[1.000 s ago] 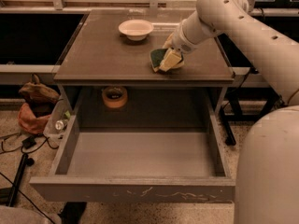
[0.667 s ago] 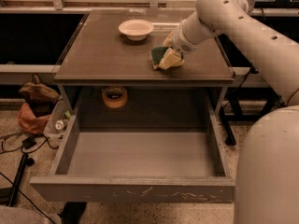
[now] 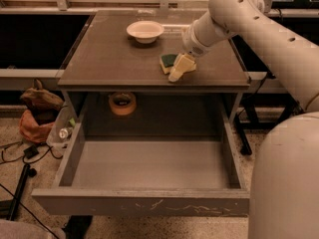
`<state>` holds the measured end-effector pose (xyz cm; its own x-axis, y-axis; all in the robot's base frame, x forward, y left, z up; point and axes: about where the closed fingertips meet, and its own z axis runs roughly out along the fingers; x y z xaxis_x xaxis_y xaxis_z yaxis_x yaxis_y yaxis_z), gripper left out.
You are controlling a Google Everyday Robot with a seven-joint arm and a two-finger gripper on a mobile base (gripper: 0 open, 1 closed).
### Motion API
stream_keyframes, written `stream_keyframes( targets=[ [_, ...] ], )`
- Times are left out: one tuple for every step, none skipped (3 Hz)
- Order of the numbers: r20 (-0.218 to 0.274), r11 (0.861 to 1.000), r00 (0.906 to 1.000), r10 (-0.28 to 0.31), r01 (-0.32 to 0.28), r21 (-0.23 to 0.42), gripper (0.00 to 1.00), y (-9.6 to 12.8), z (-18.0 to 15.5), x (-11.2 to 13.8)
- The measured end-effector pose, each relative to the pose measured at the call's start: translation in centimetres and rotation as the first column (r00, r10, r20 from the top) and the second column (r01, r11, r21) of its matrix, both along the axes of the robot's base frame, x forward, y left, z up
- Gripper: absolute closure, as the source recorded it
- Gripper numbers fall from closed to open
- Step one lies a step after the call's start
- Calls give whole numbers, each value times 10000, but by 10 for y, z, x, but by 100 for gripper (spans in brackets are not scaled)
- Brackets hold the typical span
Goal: Pick sponge from top drawer and place on counter
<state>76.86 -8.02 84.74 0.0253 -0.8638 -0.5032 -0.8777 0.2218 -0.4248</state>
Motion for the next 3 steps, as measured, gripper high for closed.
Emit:
stream_keyframes(
  targets=[
    [222,9995,9994,-246,250,-171,0,-10,24,-6],
    [1183,9780,9809,-1543,1686,-1228,0,-55,120,-39],
    [2636,9272,9260,-2703,3241,-1879,0,-91,230,-87]
  ],
)
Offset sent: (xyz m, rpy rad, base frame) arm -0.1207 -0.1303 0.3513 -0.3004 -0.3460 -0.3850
